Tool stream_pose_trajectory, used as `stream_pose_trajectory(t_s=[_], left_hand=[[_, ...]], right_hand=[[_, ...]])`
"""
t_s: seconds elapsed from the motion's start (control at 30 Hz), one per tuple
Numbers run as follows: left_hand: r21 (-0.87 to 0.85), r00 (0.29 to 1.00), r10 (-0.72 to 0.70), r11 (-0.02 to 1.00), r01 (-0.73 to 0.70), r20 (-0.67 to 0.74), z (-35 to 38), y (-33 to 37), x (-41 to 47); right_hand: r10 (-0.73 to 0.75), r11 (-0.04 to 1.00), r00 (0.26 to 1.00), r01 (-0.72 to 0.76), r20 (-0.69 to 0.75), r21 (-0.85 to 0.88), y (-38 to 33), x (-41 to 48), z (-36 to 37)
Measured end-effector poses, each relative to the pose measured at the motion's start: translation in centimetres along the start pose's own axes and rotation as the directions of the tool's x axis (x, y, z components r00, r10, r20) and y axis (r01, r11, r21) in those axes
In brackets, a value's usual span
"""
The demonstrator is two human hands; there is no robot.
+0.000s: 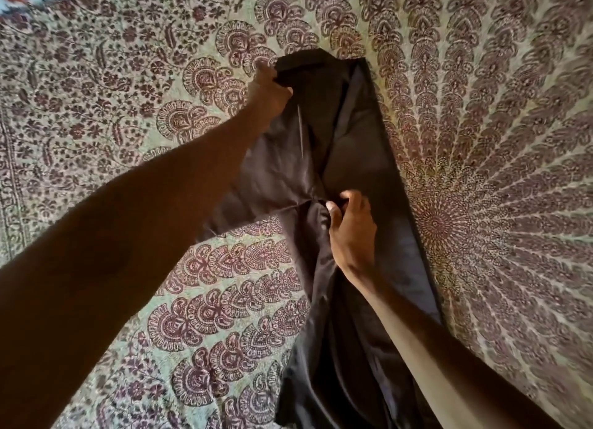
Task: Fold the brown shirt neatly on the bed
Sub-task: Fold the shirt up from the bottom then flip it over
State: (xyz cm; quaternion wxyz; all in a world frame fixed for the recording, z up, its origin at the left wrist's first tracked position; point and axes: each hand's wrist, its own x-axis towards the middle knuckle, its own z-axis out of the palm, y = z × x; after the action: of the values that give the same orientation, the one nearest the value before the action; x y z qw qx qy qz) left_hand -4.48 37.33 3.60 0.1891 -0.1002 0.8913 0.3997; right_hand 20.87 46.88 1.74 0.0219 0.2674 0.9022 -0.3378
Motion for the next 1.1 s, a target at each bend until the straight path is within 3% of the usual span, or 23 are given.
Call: stream_pose_trajectory(t_s=[0.07, 0.17, 0.23, 0.3, 0.47, 0.57, 0.63, 0.7, 0.9, 1.1], left_hand=[[0.031, 0.983, 0.107, 0.994, -0.103, -0.149, 0.1, -0.6, -1.3], [0.258, 0.864, 0.389, 0.913, -0.316, -0.319, 0.2, -2.4, -5.9], [0.345, 0.827, 0.477, 0.861, -0.373, -0.298, 0.7, -4.6, -9.5], [0.4, 0.826, 0.532, 0.809, -0.431, -0.187, 1.4, -7.7, -13.3], [0.229, 0.858, 0.511, 0.83, -0.509, 0.055, 2.8, -15.3, -23.5], [0.02, 0.909, 0.331, 0.938, -0.347, 0.254, 3.4, -18.2, -29.6], [-0.09, 0.876, 0.27, 0.963, -0.255, 0.399, 3.7, -19.8, -33.6], [-0.123, 0.835, 0.3, 0.954, -0.274, 0.462, 4.1, -21.4, -36.9], [-0.038, 0.874, 0.207, 0.976, -0.213, 0.44, 6.1, -24.9, -43.1], [-0.067, 0.95, 0.221, 0.975, -0.212, 0.219, 8.2, -26.5, -48.5]], right_hand=[[-0.017, 1.0, 0.998, 0.016, 0.054, 0.019, 0.4, -0.2, -0.2], [-0.019, 1.0, 0.995, 0.021, 0.094, -0.018, 0.7, -2.0, -0.8], [0.051, 0.998, 0.988, -0.044, 0.143, -0.051, 0.9, -3.3, -1.3], [0.121, 0.99, 0.971, -0.102, 0.204, -0.1, 1.1, -5.0, -1.5], [0.293, 0.952, 0.875, -0.229, 0.385, -0.204, 1.7, -9.9, -1.9], [0.345, 0.937, 0.826, -0.277, 0.446, -0.213, 2.8, -13.3, -1.7], [0.378, 0.926, 0.804, -0.32, 0.459, -0.202, 3.6, -15.9, -1.7], [0.403, 0.915, 0.791, -0.366, 0.46, -0.171, 4.6, -18.1, -1.8], [0.489, 0.781, 0.7, -0.617, 0.521, 0.096, 7.3, -21.4, -2.5], [0.463, 0.709, 0.644, -0.682, 0.609, 0.182, 9.4, -23.8, -4.2]])
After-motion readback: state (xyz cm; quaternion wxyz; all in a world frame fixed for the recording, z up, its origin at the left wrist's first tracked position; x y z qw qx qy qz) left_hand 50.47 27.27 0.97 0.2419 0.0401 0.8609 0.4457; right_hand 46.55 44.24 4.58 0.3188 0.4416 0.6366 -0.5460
